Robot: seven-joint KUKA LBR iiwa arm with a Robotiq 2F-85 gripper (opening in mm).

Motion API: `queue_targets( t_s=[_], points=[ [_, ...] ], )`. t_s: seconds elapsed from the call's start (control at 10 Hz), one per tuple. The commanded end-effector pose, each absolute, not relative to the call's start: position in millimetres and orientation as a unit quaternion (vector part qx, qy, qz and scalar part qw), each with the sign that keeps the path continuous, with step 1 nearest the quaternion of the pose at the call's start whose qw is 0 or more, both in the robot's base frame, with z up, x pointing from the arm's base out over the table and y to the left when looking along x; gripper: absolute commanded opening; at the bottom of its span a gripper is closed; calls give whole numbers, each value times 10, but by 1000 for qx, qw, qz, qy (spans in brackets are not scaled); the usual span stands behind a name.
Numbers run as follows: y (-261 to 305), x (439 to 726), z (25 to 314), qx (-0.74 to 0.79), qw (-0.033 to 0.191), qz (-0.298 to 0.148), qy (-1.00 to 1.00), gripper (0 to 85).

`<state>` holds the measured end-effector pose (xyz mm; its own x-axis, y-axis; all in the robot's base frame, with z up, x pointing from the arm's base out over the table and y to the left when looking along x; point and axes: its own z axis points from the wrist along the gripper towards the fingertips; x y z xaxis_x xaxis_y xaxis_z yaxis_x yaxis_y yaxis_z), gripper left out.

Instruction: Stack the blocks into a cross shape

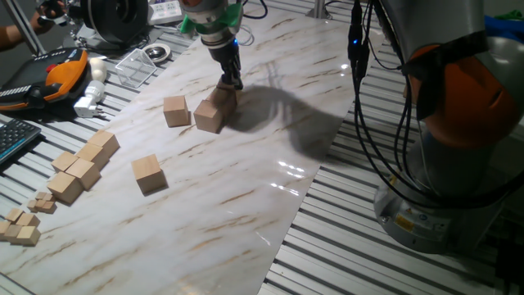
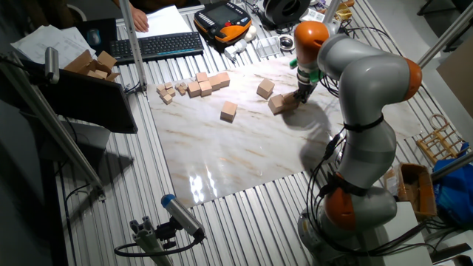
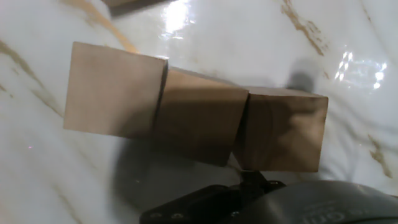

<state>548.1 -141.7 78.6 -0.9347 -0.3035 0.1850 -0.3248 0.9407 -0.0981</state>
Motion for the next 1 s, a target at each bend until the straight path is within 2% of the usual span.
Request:
queue_targets(
  t_s=[0.0, 0.4, 0.7, 0.9],
  points=[
    [-1422, 5479, 797, 160, 86, 63, -981, 0],
    [-1773, 5525, 1043, 191, 89, 78, -974, 0],
    [-1967, 5711, 1017, 201, 60, 105, -972, 0],
    [-2103, 5824, 1030, 204, 54, 110, -971, 0]
  ],
)
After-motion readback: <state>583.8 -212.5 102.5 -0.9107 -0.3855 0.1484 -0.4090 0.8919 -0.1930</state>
